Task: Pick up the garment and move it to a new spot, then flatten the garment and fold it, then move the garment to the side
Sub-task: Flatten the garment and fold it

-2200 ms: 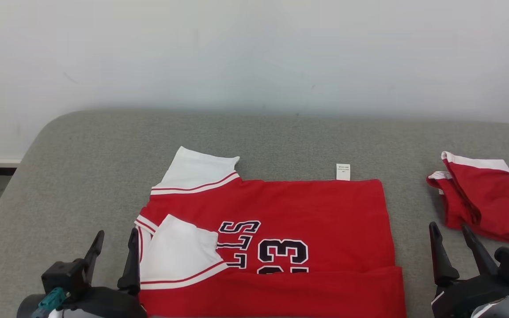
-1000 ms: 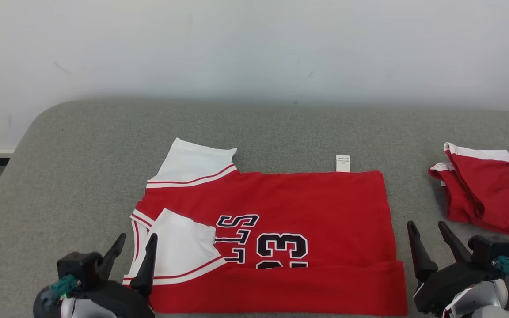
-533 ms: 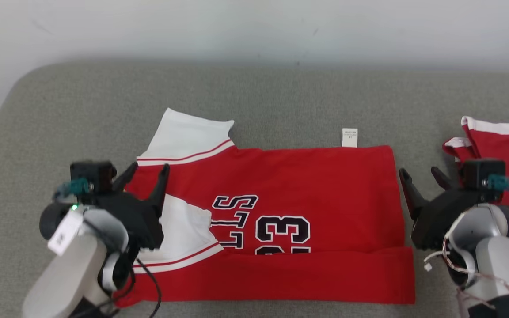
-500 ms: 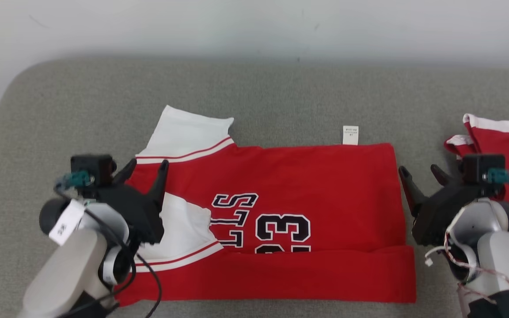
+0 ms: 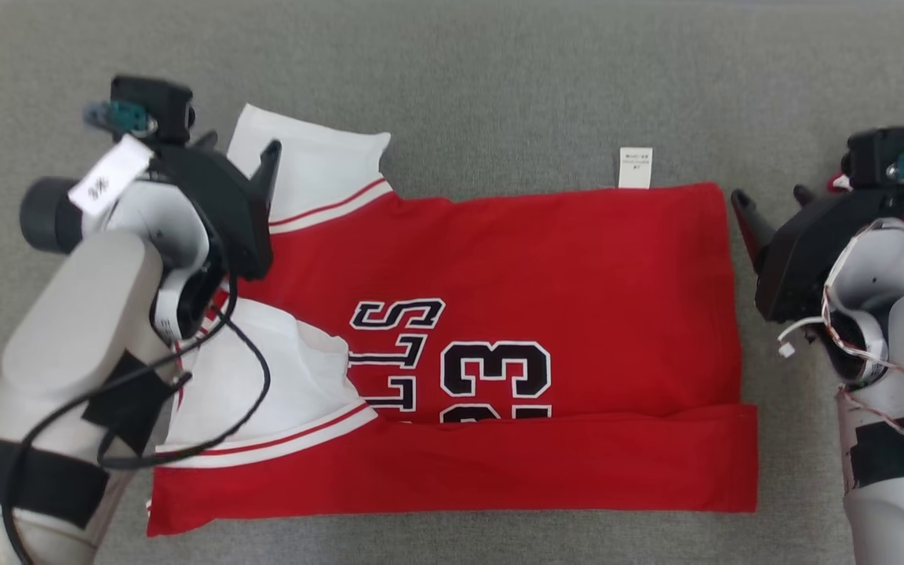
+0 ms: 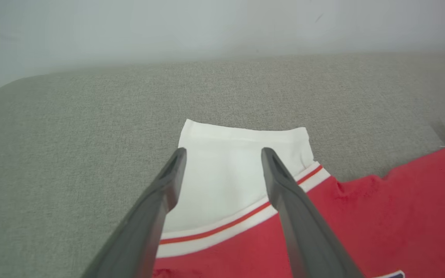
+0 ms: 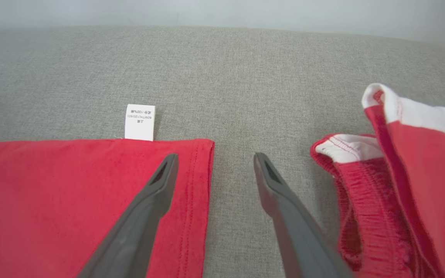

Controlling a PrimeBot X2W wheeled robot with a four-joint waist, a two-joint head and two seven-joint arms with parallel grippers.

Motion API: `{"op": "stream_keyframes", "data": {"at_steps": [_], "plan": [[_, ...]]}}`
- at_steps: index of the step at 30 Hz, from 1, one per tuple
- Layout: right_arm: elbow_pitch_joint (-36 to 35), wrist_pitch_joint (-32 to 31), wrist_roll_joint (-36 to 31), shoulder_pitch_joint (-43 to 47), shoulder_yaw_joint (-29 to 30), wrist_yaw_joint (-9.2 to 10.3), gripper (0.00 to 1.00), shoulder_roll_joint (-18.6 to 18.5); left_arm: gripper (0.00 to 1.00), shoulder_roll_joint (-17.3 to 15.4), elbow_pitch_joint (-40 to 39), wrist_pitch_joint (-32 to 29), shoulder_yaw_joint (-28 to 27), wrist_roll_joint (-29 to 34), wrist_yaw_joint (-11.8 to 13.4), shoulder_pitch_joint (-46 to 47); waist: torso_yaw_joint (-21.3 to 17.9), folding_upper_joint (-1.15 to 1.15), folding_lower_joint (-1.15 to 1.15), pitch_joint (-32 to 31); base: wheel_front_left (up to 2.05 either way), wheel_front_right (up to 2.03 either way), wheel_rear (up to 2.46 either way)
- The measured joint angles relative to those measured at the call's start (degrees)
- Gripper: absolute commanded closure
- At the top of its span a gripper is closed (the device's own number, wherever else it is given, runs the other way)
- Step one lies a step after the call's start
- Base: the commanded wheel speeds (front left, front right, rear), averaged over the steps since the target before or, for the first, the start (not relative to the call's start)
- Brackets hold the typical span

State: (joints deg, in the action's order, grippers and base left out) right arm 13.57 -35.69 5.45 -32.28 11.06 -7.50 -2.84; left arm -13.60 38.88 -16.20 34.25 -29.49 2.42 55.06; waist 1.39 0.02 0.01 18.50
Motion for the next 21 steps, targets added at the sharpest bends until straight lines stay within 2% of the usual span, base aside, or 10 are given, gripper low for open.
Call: {"op": "stream_keyframes", "data": {"at_steps": [6, 13, 21], "plan": [[-1.2, -2.0, 0.0, -3.0, 0.1, 0.0, 0.0, 0.0, 0.0, 1.4, 5.5, -1.4, 0.6, 0.7, -0.3, 6.7, -0.3, 0.0, 0.0, 4.7, 0.0, 0.0, 0.0], [-4.9, -5.0, 0.1, -4.6, -1.3, 0.0, 0.0, 0.0, 0.0, 1.7, 12.1, -2.2, 1.0, 2.6, 2.1, 13.2, -0.8, 0.0, 0.0, 9.3, 0.0, 0.0, 0.0], [-11.1, -6.7, 0.5, -4.1, -2.1, 0.0, 0.0, 0.0, 0.0, 1.3, 17.2, -1.6, 1.4, 3.1, 1.7, 17.9, -1.5, -0.01, 0.0, 12.9, 0.0, 0.0, 0.0]]}}
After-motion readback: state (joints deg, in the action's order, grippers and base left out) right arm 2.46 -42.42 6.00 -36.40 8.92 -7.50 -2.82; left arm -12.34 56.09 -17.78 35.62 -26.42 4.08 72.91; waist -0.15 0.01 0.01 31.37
